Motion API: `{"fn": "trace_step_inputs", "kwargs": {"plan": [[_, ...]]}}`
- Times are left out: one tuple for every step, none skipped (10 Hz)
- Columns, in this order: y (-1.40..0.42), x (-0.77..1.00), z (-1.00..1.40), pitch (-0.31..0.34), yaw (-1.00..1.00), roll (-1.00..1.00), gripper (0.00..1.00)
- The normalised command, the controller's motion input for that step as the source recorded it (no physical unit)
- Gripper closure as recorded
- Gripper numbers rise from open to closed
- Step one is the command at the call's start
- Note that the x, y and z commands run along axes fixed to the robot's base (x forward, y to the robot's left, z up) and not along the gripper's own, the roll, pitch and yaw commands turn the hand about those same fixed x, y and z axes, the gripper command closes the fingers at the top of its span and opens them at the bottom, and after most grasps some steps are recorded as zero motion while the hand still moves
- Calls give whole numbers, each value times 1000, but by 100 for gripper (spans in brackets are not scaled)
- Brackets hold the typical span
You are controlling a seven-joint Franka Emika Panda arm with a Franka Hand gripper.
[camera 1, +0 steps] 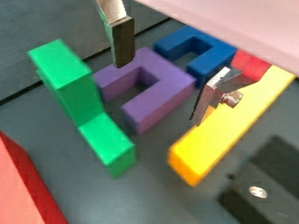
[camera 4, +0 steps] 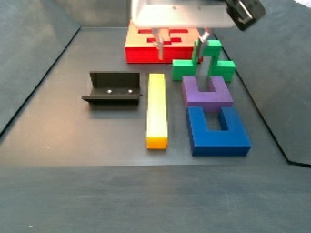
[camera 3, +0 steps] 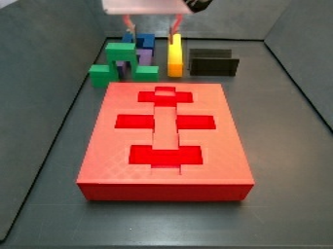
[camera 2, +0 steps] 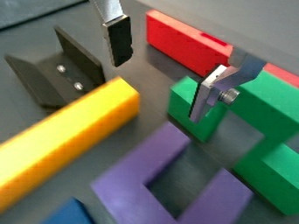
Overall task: Pick up the purple object. Move up. Place the purple object on the fixture. Regrasp the purple object. Move to above the board. Insert the purple object.
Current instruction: Pick up the purple object.
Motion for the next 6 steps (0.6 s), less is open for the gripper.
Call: {"fn": "trace_step_inputs", "kwargs": {"plan": [[0,-217,-300,-101,249,-54,0],[17,-91,-260,-74,146,-33,0],[31,-26,-314,-39,0,-4,0],[11,-51,-369,-6,0,0,0],[0,0,-306,0,-77,0,0],[0,0,-231,10,-191,1,0]]}}
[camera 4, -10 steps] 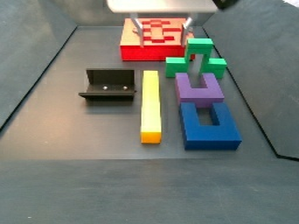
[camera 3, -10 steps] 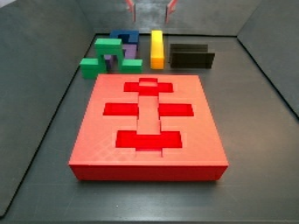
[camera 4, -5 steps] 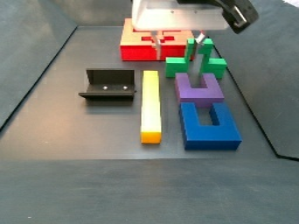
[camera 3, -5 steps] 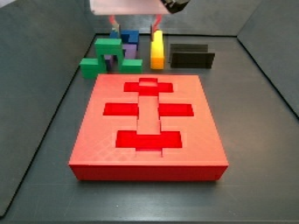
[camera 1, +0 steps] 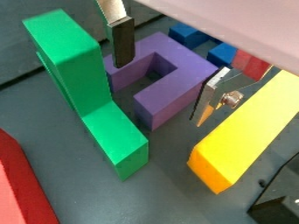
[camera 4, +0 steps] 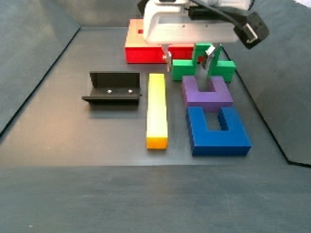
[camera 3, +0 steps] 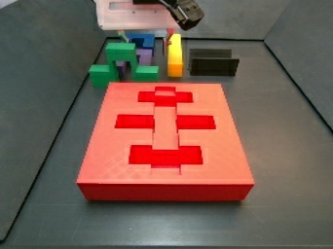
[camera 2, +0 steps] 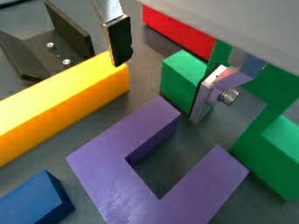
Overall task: Pick up the purple object. Move up. Place the purple object on the fixture. Regrasp the purple object. Move to above the board. Insert the purple object.
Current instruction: Pick up the purple object.
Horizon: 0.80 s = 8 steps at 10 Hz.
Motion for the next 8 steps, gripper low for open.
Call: {"fn": "trace_step_inputs", "kwargs": {"plan": [[11,0,-217,4,-186,0,0],[17,0,-177,4,-180,0,0],[6,0,-120,10,-114,0,0],[26,0,-134,0,-49,0,0],[60,46,-146,0,0,0,0],[77,37,-254,0,0,0,0],[80,0,-323,0,-14,0,0],[77,0,-360,0,-20,0,0]]}}
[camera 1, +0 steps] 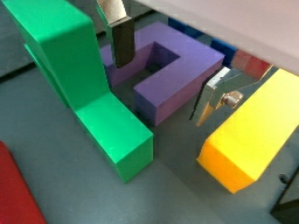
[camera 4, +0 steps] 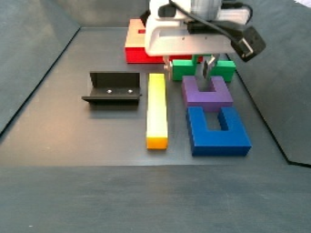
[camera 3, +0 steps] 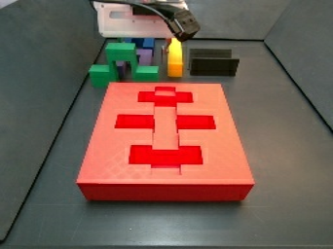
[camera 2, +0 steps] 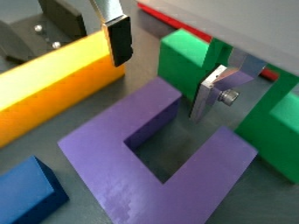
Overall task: Pick up the purple object. Move up. Place the purple object on the fixture. Regrasp the purple object. Move to above the board. Insert the purple object.
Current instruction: Pick up the purple object.
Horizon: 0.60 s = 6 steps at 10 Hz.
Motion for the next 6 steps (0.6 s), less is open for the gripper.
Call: {"fn": "trace_step_inputs", "kwargs": {"plan": [[54,14,-317,0,-20,0,0],[43,23,-266,0,-26,0,0],[37,11,-246,0,-51,0,0],[17,29,-214,0,-69,0,0],[0,0,0,0,0,14,0],[26,0,-49,0,0,100,0]]}}
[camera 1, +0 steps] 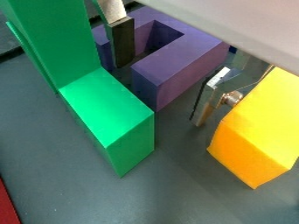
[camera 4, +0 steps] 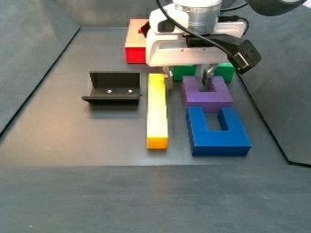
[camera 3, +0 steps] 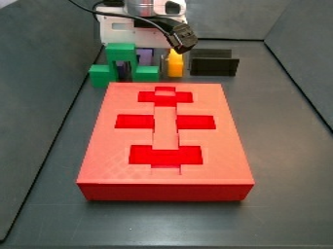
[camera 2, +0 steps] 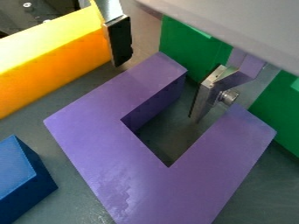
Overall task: Pick up the purple object. Move up. Place the purple object on the fixture. Regrasp the purple object. Move to above the board. Insert the purple object.
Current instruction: Pick up the purple object.
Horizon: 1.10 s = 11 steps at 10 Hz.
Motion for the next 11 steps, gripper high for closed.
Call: {"fn": "trace_step_inputs", "kwargs": {"plan": [[0,0,0,0,0,7,0],[0,0,0,0,0,0,100],[0,0,0,0,0,0,100],[0,0,0,0,0,0,100],[0,0,0,0,0,0,100],[0,0,0,0,0,0,100],[0,0,0,0,0,0,100],[0,0,0,0,0,0,100],[0,0,0,0,0,0,100],[0,0,0,0,0,0,100],[0,0,0,0,0,0,100]]}}
